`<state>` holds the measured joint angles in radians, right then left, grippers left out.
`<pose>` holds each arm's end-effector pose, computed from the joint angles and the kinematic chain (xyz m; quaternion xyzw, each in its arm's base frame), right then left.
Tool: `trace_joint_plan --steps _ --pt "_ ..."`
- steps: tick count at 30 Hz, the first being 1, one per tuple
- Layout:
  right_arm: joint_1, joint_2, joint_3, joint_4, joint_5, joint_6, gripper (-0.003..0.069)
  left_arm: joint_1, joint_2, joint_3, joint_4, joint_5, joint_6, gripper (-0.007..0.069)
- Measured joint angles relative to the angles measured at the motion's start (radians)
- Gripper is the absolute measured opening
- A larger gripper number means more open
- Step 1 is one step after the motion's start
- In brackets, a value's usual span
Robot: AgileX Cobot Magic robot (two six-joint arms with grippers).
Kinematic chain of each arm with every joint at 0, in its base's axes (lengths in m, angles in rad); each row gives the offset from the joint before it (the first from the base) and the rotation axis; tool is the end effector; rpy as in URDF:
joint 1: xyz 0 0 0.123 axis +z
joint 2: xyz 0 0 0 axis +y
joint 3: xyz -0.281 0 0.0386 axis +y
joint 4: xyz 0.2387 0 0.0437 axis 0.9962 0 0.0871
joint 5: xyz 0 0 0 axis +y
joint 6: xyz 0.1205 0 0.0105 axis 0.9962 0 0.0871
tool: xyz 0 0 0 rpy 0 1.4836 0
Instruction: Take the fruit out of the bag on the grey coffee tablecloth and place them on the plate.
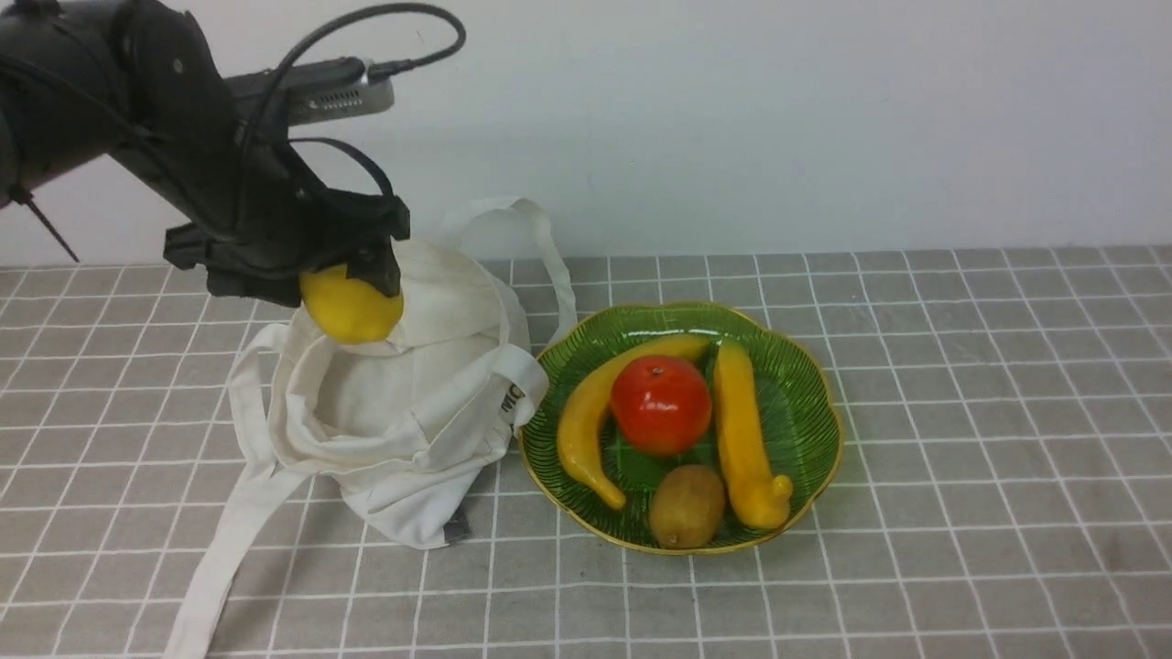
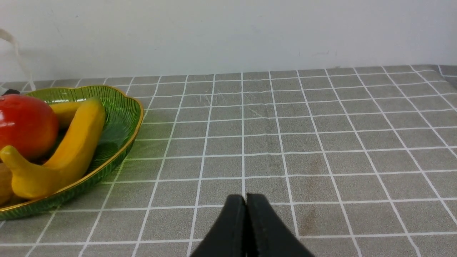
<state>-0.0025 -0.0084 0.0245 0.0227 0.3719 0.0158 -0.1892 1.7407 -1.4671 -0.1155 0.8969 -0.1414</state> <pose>0.0736 0.0008 0.1632 0.0134 0.8049 0.0135 0.5931 0.3750 -0.0829 0.2647 -0.0009 0.9691 -0.0914 0.2290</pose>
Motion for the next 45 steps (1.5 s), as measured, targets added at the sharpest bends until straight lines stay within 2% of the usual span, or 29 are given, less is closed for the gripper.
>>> trace_joint_plan --steps 4,7,12,15,25,31,39,42,44,45 --pt "0.0 0.0 0.0 0.0 0.0 0.0 -0.0015 -0.096 -0.026 0.0 -0.057 0.049 0.078 0.0552" --pt "0.0 0.0 0.0 0.0 0.0 0.0 -0.0015 -0.209 0.005 0.0 -0.118 0.044 0.151 0.0552" --pt "0.0 0.0 0.0 0.0 0.0 0.0 -0.0015 -0.339 0.09 0.0 -0.128 -0.039 0.207 0.0552" --pt "0.0 0.0 0.0 0.0 0.0 0.0 -0.0015 -0.369 0.125 0.0 -0.128 -0.095 0.208 0.0552" --pt "0.0 0.0 0.0 0.0 0.0 0.0 -0.0015 -0.383 0.19 0.0 -0.129 -0.187 0.211 0.0554" --pt "0.0 0.0 0.0 0.0 0.0 0.0 -0.0015 -0.383 0.191 0.0 -0.129 -0.256 0.211 0.0671" --pt "0.0 0.0 0.0 0.0 0.0 0.0 -0.0015 -0.381 0.191 -0.079 -0.096 -0.189 0.211 0.0681" --pt "0.0 0.0 0.0 0.0 0.0 0.0 -0.0015 -0.375 0.176 -0.161 -0.033 -0.083 0.211 0.0619" --pt "0.0 0.0 0.0 0.0 0.0 0.0 -0.0015 -0.373 0.156 -0.228 0.013 0.016 0.211 0.0534" --pt "0.0 0.0 0.0 0.0 0.0 0.0 -0.0015 -0.373 0.144 -0.275 0.045 0.095 0.211 0.0458"
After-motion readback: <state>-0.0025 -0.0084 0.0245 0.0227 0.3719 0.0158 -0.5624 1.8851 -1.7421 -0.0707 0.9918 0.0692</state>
